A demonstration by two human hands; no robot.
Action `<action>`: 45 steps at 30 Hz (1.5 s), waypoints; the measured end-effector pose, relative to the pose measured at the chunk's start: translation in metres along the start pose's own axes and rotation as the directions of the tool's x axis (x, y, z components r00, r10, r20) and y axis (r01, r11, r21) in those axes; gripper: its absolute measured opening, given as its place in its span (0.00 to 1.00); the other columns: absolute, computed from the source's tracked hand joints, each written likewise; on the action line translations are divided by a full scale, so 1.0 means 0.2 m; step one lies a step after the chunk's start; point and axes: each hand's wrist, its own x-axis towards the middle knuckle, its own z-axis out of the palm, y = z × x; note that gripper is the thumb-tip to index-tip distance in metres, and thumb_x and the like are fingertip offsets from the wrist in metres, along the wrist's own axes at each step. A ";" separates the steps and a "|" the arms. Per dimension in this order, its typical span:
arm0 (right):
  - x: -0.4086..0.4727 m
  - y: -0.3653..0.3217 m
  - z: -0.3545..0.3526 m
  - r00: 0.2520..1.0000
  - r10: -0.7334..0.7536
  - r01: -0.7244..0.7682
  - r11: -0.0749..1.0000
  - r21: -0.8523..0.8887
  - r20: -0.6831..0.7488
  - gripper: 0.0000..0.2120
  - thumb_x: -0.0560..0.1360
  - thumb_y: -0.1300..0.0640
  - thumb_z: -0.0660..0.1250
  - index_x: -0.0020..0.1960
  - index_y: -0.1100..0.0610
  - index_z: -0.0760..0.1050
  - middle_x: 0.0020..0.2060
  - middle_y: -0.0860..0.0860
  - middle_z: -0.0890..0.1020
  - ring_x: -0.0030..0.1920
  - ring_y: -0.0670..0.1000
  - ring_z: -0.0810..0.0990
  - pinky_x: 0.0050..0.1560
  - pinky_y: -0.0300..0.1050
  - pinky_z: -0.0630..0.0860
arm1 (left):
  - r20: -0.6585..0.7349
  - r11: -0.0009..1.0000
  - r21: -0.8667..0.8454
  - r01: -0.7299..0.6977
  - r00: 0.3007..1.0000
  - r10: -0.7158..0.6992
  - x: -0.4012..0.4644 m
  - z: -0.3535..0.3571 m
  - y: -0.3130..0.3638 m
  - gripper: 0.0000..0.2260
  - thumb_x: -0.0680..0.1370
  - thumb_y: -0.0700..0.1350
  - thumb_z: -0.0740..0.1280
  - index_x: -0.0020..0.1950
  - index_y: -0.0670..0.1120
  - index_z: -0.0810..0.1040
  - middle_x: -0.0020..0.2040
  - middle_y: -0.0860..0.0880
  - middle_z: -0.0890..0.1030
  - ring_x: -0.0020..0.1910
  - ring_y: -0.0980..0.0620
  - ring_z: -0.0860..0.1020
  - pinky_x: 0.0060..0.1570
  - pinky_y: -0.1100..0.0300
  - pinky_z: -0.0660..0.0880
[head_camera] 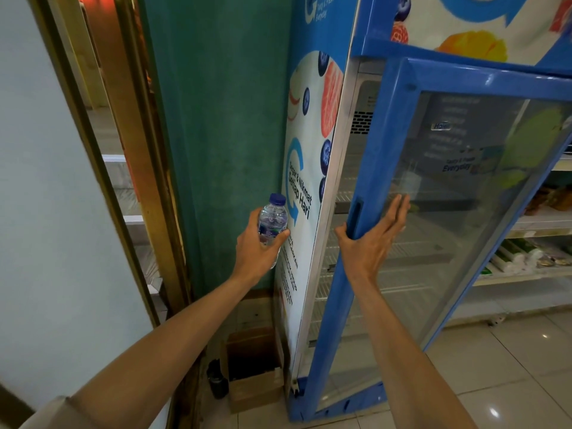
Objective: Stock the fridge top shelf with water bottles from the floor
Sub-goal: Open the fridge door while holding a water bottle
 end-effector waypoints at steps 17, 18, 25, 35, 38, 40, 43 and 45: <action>-0.09 -0.02 -0.39 0.997 -0.013 0.013 1.000 -0.004 0.080 0.57 0.67 0.54 0.80 0.81 0.53 0.43 0.80 0.46 0.45 0.80 0.49 0.49 0.68 0.38 0.65 | 0.048 0.999 -0.050 -0.006 0.999 0.008 -0.25 0.13 0.15 0.27 0.73 0.53 0.73 0.69 0.52 0.68 0.56 0.55 0.79 0.51 0.60 0.80 0.46 0.71 0.76; -0.10 -0.02 -0.44 0.996 -0.015 0.015 1.000 0.001 0.088 0.57 0.67 0.54 0.80 0.81 0.53 0.43 0.80 0.46 0.45 0.80 0.48 0.50 0.69 0.37 0.64 | 0.046 0.999 -0.049 -0.004 0.999 0.006 -0.27 0.14 0.17 0.27 0.73 0.54 0.73 0.69 0.52 0.68 0.56 0.55 0.79 0.51 0.60 0.80 0.46 0.70 0.76; -0.21 -0.01 -0.83 0.992 -0.012 0.005 0.999 0.050 0.124 0.50 0.72 0.57 0.76 0.81 0.56 0.45 0.80 0.49 0.49 0.78 0.44 0.53 0.65 0.19 0.55 | 0.052 1.000 -0.018 -0.010 0.999 0.010 -0.54 0.19 0.33 0.26 0.74 0.54 0.73 0.67 0.52 0.67 0.54 0.57 0.79 0.49 0.65 0.79 0.52 0.63 0.76; -0.33 0.09 -1.39 0.999 0.038 -0.038 0.999 0.003 0.036 0.40 0.78 0.56 0.69 0.80 0.54 0.47 0.77 0.49 0.57 0.75 0.43 0.59 0.68 0.31 0.65 | 0.137 0.994 -0.106 -0.020 0.990 0.035 -0.95 0.45 0.61 0.24 0.75 0.51 0.72 0.67 0.50 0.67 0.53 0.56 0.80 0.49 0.62 0.80 0.48 0.66 0.76; -0.35 0.12 -1.51 0.996 -0.081 0.079 0.995 -0.063 -0.033 0.36 0.79 0.60 0.67 0.80 0.60 0.50 0.78 0.54 0.57 0.78 0.51 0.58 0.75 0.40 0.61 | 0.162 0.992 -0.115 -0.043 0.985 0.061 -1.03 0.52 0.68 0.23 0.75 0.51 0.72 0.66 0.52 0.67 0.54 0.54 0.80 0.50 0.60 0.80 0.47 0.67 0.76; -0.35 0.14 -1.58 0.986 -0.146 0.136 0.983 -0.122 -0.077 0.34 0.80 0.63 0.66 0.79 0.63 0.52 0.77 0.57 0.57 0.78 0.52 0.58 0.75 0.39 0.61 | 0.189 0.991 -0.127 -0.049 0.979 0.073 -1.06 0.56 0.71 0.24 0.75 0.52 0.72 0.67 0.51 0.66 0.56 0.52 0.80 0.51 0.57 0.81 0.50 0.64 0.78; -0.37 0.17 -1.65 0.982 -0.119 0.090 0.977 -0.192 -0.146 0.32 0.81 0.60 0.64 0.80 0.60 0.52 0.76 0.55 0.58 0.76 0.45 0.58 0.73 0.41 0.65 | 0.227 0.987 -0.153 -0.043 0.971 0.077 -1.07 0.62 0.75 0.27 0.74 0.54 0.71 0.69 0.50 0.66 0.57 0.52 0.80 0.52 0.57 0.81 0.52 0.59 0.79; -0.38 0.19 -1.69 0.978 -0.078 0.018 0.956 -0.294 -0.193 0.32 0.81 0.55 0.64 0.80 0.56 0.52 0.73 0.55 0.61 0.72 0.46 0.63 0.69 0.43 0.65 | 0.239 0.988 -0.150 -0.047 0.967 0.083 -1.08 0.66 0.77 0.28 0.74 0.54 0.72 0.70 0.50 0.65 0.57 0.52 0.80 0.51 0.58 0.81 0.50 0.60 0.80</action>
